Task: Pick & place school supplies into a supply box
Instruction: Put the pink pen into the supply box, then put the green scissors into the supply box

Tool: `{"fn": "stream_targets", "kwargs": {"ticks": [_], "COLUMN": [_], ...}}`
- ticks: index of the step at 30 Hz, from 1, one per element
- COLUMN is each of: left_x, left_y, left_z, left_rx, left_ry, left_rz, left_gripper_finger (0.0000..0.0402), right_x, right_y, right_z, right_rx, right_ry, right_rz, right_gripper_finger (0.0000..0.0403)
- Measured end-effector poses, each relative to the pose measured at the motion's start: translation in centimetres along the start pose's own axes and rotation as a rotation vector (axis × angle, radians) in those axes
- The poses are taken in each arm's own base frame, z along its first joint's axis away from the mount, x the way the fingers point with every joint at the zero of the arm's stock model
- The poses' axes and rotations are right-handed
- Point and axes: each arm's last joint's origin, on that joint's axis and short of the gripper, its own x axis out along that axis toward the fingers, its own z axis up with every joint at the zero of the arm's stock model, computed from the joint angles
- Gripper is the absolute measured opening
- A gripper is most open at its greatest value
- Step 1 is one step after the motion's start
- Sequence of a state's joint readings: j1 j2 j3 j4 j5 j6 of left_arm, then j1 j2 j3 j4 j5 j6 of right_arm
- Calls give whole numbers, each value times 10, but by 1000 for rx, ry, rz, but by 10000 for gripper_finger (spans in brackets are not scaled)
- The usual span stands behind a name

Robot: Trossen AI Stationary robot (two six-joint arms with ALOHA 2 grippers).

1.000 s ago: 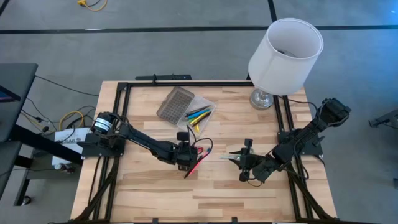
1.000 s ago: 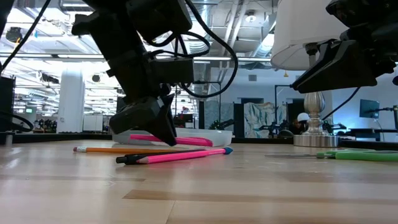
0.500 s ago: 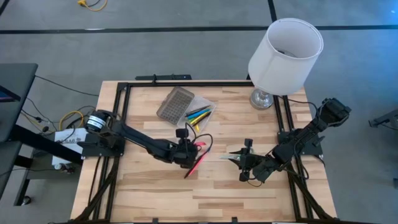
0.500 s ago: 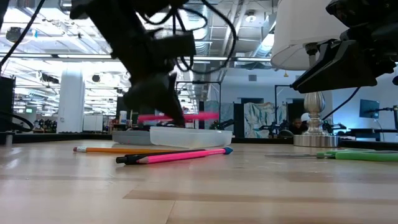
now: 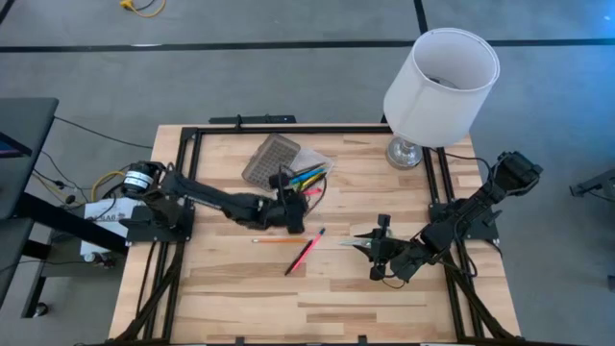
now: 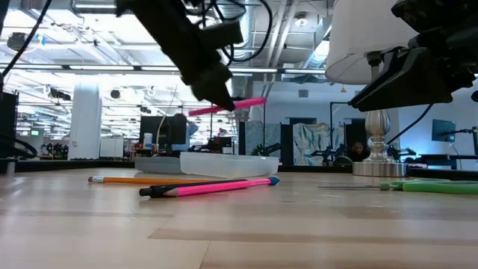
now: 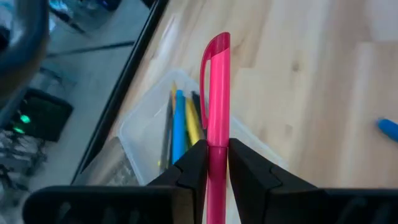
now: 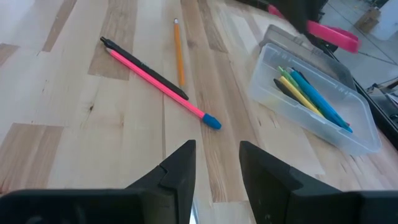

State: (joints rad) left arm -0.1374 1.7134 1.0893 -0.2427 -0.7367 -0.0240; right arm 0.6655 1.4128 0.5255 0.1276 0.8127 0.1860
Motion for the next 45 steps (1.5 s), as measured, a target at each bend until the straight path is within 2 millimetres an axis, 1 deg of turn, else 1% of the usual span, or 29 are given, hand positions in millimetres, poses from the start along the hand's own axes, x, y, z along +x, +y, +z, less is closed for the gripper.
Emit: {"fn": "stream_targets", "kwargs": {"ticks": [4,7,11,15,22,29,32,40,42,45], "left_x": [25,39,54,62,63,63,63,63,62,58], "left_y": [26,45,66,78,80,80,80,79,77,68], "left_z": [1,1,-1,-4,-5,-5,-5,-5,-5,-3], "left_rx": [-87,-147,-228,-287,-295,-310,-311,-309,-291,-233], "left_ry": [19,26,32,43,44,47,47,47,47,34], "left_rz": [-51,-56,-71,-130,-145,-145,-144,-141,-156,-200], "left_gripper_finger": [57,57,57,57,57,61,78,147,158,164], "right_x": [0,0,0,0,1,1,1,1,1,1], "right_y": [0,0,0,0,-2,-2,-2,-2,-2,-2], "right_z": [0,0,0,-1,-17,-17,-17,-17,-17,-17], "right_rx": [5,7,7,10,22,29,28,30,30,29], "right_ry": [0,1,2,-1,5,-1,-1,-4,-4,-4], "right_rz": [0,0,0,0,-2,-1,0,0,0,0], "right_gripper_finger": [118,118,118,118,118,118,118,118,118,118]}}
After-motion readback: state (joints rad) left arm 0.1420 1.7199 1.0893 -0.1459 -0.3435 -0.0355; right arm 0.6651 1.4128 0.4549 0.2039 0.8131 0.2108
